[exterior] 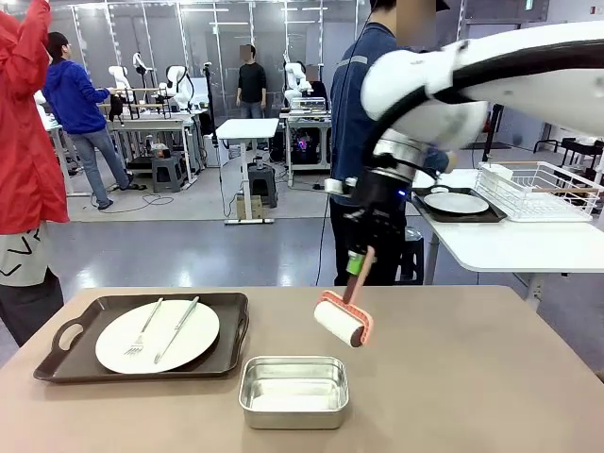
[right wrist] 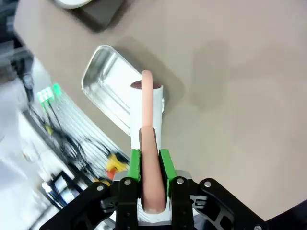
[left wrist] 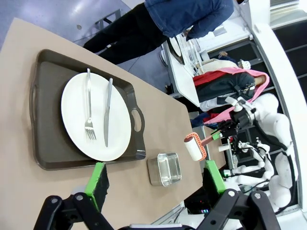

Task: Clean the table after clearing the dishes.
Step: When the left (or right) Handle tray is removed, use the left hand (or right hand) to clean the left (or right) side of the table with the Lint Roller.

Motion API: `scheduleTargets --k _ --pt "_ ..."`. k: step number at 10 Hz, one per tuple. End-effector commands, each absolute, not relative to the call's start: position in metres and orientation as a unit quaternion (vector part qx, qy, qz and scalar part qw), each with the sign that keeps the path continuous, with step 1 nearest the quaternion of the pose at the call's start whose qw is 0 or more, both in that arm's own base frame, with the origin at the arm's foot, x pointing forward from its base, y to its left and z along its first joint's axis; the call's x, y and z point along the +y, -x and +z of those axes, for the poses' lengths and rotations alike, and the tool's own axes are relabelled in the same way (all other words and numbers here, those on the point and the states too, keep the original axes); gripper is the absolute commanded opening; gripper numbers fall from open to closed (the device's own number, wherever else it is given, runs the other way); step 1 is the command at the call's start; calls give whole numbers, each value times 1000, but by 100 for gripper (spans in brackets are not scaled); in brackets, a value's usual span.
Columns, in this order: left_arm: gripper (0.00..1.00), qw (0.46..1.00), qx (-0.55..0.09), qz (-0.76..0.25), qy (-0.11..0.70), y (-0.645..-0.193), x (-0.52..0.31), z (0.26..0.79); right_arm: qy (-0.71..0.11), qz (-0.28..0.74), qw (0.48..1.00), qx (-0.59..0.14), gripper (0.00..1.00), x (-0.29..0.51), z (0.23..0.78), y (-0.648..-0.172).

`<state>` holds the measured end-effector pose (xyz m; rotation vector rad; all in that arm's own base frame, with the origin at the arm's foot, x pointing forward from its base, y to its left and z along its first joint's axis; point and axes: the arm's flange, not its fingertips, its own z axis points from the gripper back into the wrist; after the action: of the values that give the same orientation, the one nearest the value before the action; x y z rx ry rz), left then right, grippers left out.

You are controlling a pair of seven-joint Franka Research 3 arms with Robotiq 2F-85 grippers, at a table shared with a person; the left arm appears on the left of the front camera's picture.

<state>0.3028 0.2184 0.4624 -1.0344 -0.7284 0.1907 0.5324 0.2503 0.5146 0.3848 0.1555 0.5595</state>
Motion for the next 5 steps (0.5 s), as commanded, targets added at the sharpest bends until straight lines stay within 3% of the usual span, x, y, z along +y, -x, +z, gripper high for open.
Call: scheduleTargets --k 1,4,5 --pt "100 797 -347 83 487 -302 220 463 -203 162 965 21 16 214 477 -469" --pt "100 797 -347 83 487 -302 220 463 -262 143 953 -53 16 189 465 -480" --pt "100 797 -347 83 487 -302 220 463 -222 144 964 10 16 187 472 -486"
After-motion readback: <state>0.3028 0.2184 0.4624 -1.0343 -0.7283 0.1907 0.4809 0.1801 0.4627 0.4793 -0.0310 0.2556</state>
